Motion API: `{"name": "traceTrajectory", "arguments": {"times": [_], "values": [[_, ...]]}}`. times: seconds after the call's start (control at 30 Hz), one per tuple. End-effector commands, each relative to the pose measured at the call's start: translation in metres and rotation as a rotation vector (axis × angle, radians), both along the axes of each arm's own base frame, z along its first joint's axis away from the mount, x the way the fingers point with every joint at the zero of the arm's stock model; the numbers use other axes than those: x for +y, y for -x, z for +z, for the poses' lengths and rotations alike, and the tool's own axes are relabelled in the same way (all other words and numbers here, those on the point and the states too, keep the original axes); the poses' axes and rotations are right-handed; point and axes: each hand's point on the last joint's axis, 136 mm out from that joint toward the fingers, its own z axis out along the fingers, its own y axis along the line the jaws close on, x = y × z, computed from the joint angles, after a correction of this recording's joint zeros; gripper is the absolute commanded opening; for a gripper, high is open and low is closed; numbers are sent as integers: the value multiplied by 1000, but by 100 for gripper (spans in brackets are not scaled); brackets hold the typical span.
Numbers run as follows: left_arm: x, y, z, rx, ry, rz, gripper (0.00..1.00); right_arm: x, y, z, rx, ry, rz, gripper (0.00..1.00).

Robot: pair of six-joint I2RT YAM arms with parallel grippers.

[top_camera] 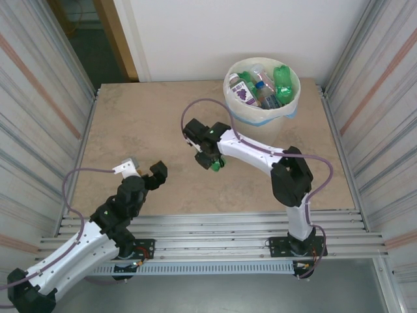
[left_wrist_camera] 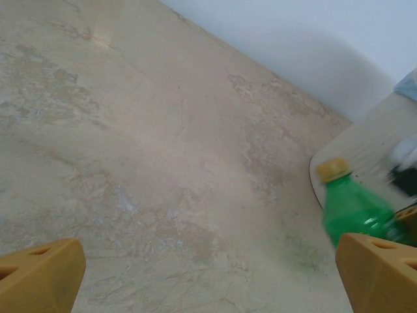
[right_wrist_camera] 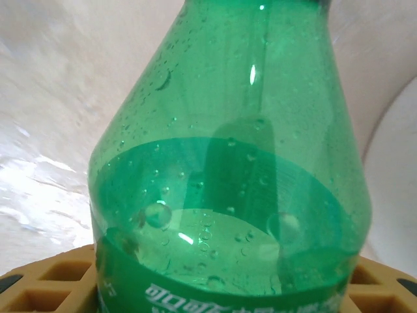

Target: Put the plastic bottles in the bin

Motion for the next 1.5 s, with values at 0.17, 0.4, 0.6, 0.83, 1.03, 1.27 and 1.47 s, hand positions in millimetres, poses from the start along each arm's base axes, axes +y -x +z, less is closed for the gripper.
{"name": "traceTrajectory", "arguments": {"times": [0.17,0.4,0.6,0.83,1.03,1.27,1.47], "values": [[7,-1,-3,-10,10,40,99,1,-4,176,-276,-332,-1,40],[5,-2,-2,-12,16,34,99,-40,-17,278,-509,-469,-45,40],[5,-1,0,-15,19,30,99,-100,-52,311,-606,-477,-168,40],[5,-2,3,-22,18,31,99,-162,-100,303,-586,-462,-309,40],[5,-3,2,-20,14,35,99,-194,-136,271,-507,-411,-391,41],[5,-3,2,-18,12,37,99,-211,-155,233,-415,-364,-439,42],[4,-4,2,-16,12,36,99,-214,-159,208,-354,-311,-449,47]]}}
